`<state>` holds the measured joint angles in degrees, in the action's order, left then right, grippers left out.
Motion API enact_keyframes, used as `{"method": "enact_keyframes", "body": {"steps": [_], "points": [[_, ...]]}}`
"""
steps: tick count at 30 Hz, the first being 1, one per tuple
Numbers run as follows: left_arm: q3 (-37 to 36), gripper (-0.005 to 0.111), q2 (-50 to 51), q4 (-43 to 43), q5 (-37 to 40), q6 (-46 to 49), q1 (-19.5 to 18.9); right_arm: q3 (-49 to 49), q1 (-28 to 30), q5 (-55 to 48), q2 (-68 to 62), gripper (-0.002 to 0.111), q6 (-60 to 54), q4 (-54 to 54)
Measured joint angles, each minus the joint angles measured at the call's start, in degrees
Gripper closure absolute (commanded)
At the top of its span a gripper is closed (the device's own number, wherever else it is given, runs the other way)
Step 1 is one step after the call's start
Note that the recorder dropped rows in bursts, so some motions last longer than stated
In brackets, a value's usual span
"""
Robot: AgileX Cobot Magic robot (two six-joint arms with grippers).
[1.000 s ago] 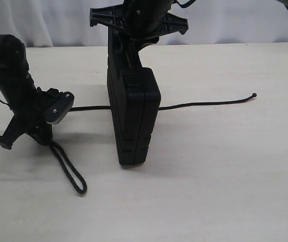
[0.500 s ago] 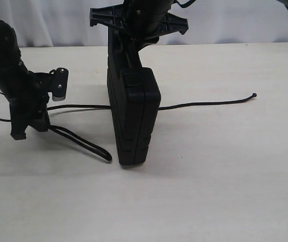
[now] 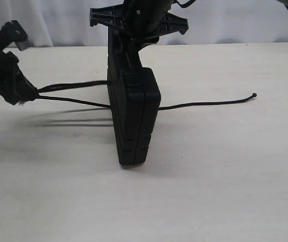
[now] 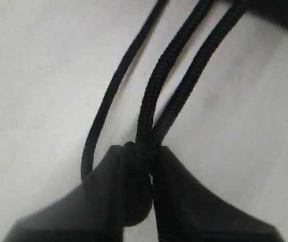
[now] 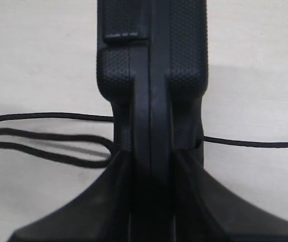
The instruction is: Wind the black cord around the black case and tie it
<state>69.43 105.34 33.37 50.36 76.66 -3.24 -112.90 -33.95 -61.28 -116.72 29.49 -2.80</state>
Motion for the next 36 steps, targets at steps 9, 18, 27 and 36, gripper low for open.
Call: {"method": "enact_keyframes", "body": {"steps": [9,18,27,36], "points": [[0.0,0.107,-0.13,15.03,2.96,9.48,-3.85,0.0,0.0,0.0,0.0,0.104,0.0,0.0],[0.0,0.107,-3.81,8.55,-6.6,7.37,3.84,0.0,0.0,0.0,0.0,0.104,0.0,0.0],[0.0,0.107,-6.93,10.5,-6.65,7.37,6.27,0.0,0.0,0.0,0.0,0.104,0.0,0.0],[0.0,0.107,-6.93,8.57,-6.33,7.37,11.58,0.0,0.0,0.0,0.0,0.104,0.0,0.0]]}}
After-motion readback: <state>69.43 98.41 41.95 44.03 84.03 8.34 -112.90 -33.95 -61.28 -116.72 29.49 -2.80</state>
